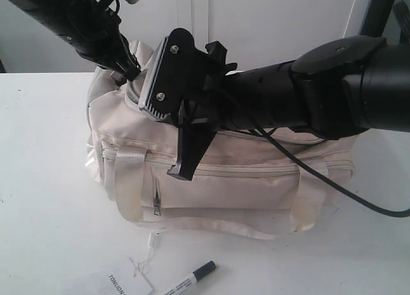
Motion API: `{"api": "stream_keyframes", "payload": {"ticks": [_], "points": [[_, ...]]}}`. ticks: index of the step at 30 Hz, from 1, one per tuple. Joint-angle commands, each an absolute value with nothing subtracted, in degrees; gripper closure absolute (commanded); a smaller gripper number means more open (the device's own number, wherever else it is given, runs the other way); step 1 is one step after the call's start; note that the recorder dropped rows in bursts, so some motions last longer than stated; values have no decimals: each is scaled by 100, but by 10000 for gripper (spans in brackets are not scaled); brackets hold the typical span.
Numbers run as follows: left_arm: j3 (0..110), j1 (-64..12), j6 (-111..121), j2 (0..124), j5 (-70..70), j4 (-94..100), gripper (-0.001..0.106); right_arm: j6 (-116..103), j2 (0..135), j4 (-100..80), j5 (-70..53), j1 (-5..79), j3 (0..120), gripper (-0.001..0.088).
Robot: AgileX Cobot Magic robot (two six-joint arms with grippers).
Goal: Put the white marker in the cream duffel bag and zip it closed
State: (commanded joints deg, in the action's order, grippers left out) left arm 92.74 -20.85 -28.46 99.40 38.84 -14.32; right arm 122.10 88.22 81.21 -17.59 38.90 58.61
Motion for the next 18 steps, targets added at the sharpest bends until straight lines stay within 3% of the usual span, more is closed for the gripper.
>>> {"api": "stream_keyframes", "payload": {"ticks": [10,13,18], "points": [[9274,-1999,-2834,9940,4075,-1821,1053,12073,8822,8121,-1746,3890,5861,860],[9274,-1999,-2826,9940,4119,-1905,1053,11939,8822,8121,-1664,3890,5861,768],[9274,-1893,-2760,9940,4360,-2208,1053,11927,8822,8121,-1664,3890,5861,522]]}}
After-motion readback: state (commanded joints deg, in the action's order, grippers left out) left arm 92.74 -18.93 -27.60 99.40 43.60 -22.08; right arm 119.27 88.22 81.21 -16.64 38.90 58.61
